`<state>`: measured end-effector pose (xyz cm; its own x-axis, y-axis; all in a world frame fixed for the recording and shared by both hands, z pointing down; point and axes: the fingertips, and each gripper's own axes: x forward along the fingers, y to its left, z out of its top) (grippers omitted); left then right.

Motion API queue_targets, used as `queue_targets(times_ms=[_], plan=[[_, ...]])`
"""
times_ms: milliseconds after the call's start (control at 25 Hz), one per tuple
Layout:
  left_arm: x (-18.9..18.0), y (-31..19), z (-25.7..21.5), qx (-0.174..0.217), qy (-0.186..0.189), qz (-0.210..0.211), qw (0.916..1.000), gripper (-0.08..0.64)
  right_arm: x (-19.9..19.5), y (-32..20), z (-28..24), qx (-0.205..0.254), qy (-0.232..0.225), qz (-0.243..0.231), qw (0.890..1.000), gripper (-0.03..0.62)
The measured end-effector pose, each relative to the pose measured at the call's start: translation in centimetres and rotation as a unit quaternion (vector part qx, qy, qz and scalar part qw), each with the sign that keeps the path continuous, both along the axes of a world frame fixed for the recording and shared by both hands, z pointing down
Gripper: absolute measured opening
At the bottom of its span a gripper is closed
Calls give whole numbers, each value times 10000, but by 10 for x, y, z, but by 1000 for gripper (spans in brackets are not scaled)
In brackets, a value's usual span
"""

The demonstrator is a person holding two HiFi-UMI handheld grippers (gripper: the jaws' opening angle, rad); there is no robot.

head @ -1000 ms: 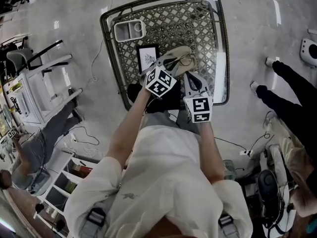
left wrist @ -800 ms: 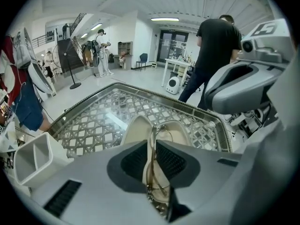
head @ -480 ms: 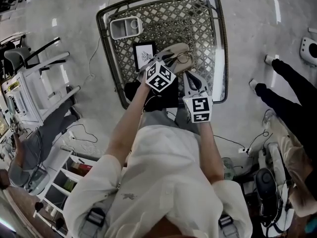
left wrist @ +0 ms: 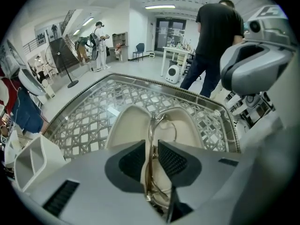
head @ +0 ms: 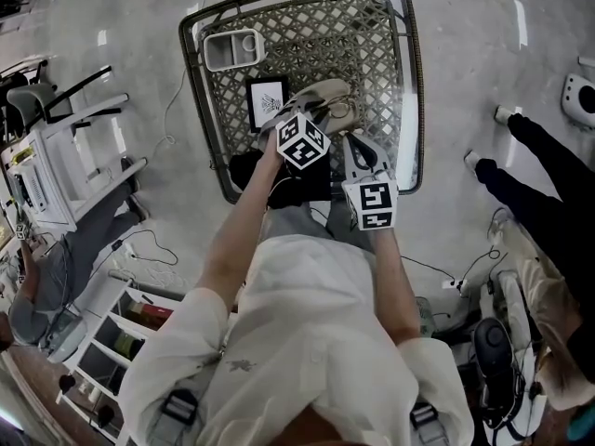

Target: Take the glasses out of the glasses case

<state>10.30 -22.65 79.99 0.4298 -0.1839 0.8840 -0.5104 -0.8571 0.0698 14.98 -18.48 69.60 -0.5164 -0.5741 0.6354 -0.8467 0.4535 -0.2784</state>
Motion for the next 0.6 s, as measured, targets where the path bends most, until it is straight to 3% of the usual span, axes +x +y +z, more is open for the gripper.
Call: queue_targets(times_ms=[160,320,600], plan=[[-1,5,8,-144,-38,-80,9999,89,5,2,0,10,-2,-38,10000,6],[-4,6,10,-66,-106,-155,9998,32,10,4,-2,5,-14,-38,10000,6],[-3,6,7,-10,-93,-202,9998,29,14,7,-1,12,-24,36,10000,6]])
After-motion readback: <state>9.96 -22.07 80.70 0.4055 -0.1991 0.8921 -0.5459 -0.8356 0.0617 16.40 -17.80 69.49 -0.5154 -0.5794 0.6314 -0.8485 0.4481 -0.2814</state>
